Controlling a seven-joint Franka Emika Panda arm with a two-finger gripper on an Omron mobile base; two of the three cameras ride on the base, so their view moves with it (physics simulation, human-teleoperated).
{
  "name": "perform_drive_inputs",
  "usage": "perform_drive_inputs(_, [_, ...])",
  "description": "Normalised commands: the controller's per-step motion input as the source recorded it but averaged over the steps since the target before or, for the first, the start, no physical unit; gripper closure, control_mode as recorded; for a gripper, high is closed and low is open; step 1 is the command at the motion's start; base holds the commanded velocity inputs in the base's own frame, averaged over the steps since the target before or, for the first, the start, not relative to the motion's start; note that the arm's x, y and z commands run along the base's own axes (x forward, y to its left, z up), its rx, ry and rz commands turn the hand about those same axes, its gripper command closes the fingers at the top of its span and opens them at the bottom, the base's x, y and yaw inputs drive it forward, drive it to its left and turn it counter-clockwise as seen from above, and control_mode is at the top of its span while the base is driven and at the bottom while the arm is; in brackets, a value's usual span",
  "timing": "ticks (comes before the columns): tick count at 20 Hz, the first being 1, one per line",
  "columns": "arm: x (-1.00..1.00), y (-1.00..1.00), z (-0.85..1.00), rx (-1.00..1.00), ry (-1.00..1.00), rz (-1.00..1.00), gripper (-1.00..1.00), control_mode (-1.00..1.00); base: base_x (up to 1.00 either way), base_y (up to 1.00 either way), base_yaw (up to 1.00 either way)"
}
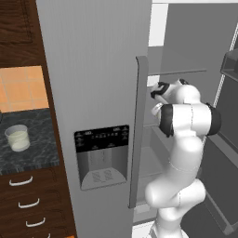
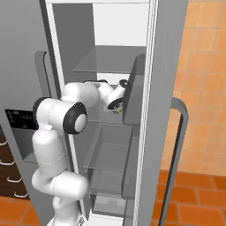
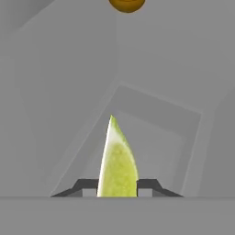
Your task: Grab a lemon wedge from the fridge and one ice cube from the ice bowl, and put them in the glass of lemonade.
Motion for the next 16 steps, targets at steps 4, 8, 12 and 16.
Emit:
perform_drive_inputs(4, [-0.98,0.03,0.75,-0.01,-0.1,0.01,1.0,-1.0,0.0,0.0,0.0])
perform_drive_inputs(8, [-0.91,0.0,0.97,-0.05,-0.04,0.0,1.0,-1.0,0.0,0.0,0.0])
perform_drive_inputs(12, [-0.85,0.16,0.93,-0.13,0.04,0.0,1.0,-1.0,0.0,0.0,0.0])
perform_drive_inputs(16, [-0.64,0.41,0.71,-0.21,0.18,0.01,1.0,-1.0,0.0,0.0,0.0])
